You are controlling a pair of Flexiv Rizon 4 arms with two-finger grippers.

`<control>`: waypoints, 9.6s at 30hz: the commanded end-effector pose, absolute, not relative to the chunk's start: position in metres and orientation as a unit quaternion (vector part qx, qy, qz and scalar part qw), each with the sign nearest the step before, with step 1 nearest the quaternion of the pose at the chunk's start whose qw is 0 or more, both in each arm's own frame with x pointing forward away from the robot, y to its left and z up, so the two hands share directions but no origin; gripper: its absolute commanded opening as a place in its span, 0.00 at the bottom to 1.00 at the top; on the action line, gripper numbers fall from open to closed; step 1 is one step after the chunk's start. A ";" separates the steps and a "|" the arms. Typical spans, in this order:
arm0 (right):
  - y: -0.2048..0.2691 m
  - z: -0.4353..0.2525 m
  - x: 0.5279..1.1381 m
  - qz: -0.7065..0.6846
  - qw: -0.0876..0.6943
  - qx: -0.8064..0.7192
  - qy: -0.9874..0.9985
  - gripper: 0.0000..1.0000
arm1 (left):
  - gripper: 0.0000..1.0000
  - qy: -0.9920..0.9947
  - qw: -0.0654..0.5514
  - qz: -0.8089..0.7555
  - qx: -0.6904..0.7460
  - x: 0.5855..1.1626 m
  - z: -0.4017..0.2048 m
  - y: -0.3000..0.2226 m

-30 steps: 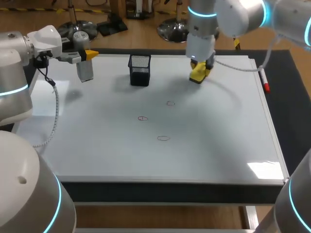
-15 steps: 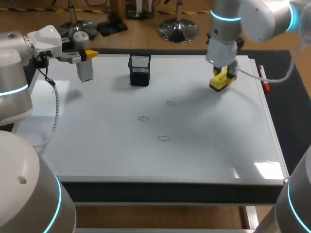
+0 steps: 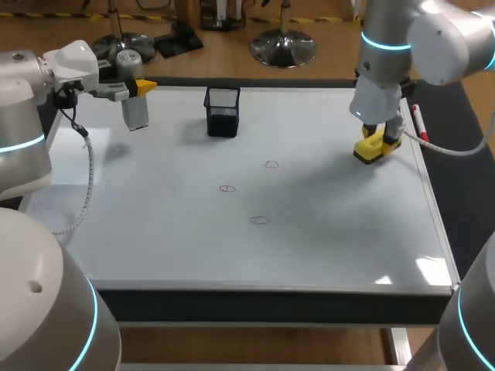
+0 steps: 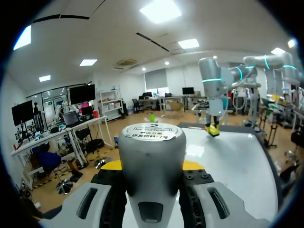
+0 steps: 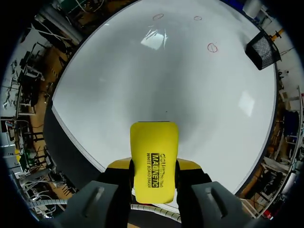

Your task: Pick up the inspection probe, press it on each red-marked spot on the whiteboard one by one, put down the probe, pick up the eraser, and wipe off all the red marks.

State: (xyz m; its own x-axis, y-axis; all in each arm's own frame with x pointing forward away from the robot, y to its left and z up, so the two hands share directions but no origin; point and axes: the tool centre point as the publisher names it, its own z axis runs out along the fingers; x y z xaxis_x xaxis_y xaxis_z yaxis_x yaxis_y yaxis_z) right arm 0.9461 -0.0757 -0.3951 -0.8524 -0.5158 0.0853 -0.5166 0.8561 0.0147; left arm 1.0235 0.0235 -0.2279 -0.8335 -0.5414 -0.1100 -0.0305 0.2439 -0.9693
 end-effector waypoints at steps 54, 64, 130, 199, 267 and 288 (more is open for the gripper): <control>-0.074 -0.393 0.947 0.007 0.045 0.269 -0.962 0.00 | 0.00 0.737 0.180 -0.630 -0.167 0.883 -0.247 -0.115; -0.074 -0.393 0.947 0.007 0.045 0.269 -0.962 0.00 | 0.00 0.734 0.155 -0.642 -0.159 0.875 -0.260 -0.138; -0.074 -0.393 0.947 0.007 0.045 0.269 -0.962 0.00 | 0.00 0.750 0.124 -0.633 -0.142 0.887 -0.292 -0.173; -0.074 -0.393 0.947 0.007 0.045 0.269 -0.962 0.00 | 0.00 0.695 0.311 -0.583 -0.283 0.865 -0.239 0.071; 0.227 -0.390 0.881 0.028 0.015 0.625 -0.780 0.00 | 0.00 0.694 0.316 -0.577 -0.291 0.867 -0.238 0.080; 0.301 -0.413 0.864 0.015 -0.008 0.689 -0.725 0.00 | 0.00 0.694 0.316 -0.577 -0.291 0.867 -0.238 0.080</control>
State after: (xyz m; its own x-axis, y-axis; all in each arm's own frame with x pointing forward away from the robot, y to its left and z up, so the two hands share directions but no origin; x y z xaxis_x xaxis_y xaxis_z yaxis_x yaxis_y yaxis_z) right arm 0.8625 0.2951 -0.4091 -0.0540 -0.9985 -0.0021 -0.9981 0.0540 -0.0305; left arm 0.8673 0.0812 -0.2381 -0.6340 -0.7667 -0.1008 -0.0444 0.1663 -0.9851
